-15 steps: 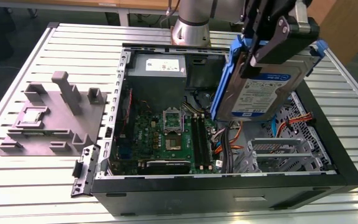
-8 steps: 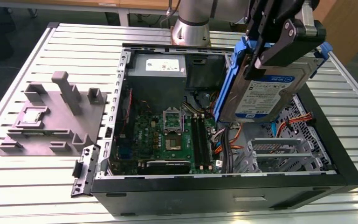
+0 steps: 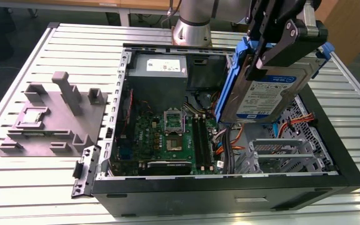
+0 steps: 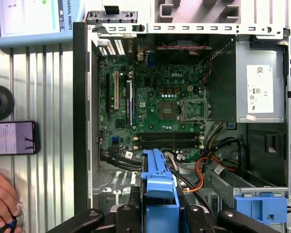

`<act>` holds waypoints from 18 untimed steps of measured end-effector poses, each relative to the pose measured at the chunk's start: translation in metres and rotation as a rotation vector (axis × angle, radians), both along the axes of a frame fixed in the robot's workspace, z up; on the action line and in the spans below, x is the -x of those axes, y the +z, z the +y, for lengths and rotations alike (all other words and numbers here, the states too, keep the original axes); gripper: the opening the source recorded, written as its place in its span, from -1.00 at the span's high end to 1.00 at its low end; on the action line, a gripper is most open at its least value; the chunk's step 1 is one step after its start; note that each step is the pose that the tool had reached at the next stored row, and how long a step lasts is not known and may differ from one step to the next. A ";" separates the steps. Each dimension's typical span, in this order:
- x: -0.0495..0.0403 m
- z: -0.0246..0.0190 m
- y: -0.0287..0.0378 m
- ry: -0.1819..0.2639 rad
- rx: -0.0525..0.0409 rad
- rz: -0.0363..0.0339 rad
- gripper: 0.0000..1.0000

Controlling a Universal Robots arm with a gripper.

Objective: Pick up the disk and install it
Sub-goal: 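Insert the disk into the insertion slot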

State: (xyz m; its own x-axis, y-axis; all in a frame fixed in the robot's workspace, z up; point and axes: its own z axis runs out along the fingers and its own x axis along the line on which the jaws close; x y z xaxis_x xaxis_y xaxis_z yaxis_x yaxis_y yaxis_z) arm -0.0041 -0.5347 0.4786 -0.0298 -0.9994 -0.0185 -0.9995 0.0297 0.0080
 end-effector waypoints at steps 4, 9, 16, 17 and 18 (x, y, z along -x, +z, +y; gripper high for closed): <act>0.0000 -0.0016 -0.0004 0.000 -0.0005 -0.0001 0.27; 0.0000 -0.0146 -0.0020 0.000 -0.0001 0.0000 0.27; -0.0087 -0.0159 -0.0063 0.000 0.0000 0.0000 0.27; -0.0103 -0.0158 -0.0069 0.000 0.0000 0.0000 0.27; -0.0118 -0.0159 -0.0075 0.000 0.0000 -0.0001 0.27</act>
State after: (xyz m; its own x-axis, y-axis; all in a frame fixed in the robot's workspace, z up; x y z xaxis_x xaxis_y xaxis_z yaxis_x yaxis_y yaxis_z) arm 0.0076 -0.5505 0.4711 -0.0297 -0.9994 -0.0185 -0.9995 0.0296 0.0079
